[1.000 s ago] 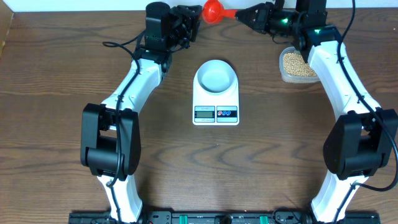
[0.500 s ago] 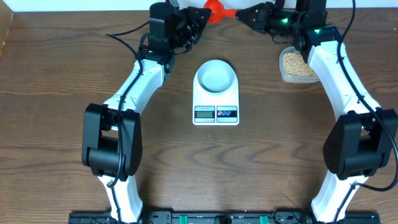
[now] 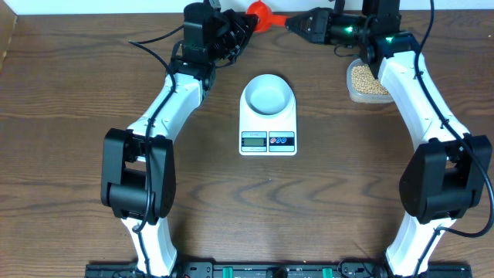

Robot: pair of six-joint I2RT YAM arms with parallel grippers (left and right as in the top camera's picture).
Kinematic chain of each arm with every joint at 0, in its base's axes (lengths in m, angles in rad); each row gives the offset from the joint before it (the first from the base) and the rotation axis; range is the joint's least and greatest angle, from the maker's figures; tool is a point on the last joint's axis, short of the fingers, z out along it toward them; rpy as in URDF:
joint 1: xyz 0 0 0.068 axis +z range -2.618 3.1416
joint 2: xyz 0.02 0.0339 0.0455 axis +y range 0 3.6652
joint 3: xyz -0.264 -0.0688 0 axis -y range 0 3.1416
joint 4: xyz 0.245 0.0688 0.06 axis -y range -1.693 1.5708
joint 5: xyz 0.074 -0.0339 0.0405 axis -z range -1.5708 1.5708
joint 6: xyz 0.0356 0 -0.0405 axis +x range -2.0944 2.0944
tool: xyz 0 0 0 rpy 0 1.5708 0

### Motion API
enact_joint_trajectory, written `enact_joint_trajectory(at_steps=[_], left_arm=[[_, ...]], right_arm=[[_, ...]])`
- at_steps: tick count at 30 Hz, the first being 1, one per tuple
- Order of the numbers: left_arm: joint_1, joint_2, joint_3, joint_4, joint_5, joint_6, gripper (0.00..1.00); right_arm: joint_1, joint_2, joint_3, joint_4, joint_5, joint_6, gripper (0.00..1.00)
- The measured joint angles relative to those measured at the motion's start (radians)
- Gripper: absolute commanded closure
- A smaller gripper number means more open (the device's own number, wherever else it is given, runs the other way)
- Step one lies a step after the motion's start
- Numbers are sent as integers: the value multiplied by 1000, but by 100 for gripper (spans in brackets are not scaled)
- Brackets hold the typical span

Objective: Scoop item into bowl and weigh 50g on scale
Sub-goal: 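Open the left gripper and release the scoop to the right gripper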

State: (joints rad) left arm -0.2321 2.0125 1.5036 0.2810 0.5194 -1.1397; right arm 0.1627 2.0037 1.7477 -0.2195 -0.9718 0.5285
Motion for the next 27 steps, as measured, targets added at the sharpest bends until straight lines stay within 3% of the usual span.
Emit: enact_joint_trajectory(at_steps=[4, 9, 13, 19, 27], left_arm=[[-1, 0, 0, 0, 2, 1, 92], [-1, 0, 0, 0, 2, 18, 93], [-1, 0, 0, -8, 2, 19, 93], [-1, 0, 0, -27, 2, 19, 93], [-11, 0, 0, -39, 2, 20, 93]], right_arm=[[6, 0, 0, 0, -1, -9, 46], [6, 0, 0, 0, 3, -6, 44], [3, 0, 0, 0, 12, 9, 50], [3, 0, 0, 5, 22, 17, 67], [3, 0, 0, 6, 26, 19, 69]])
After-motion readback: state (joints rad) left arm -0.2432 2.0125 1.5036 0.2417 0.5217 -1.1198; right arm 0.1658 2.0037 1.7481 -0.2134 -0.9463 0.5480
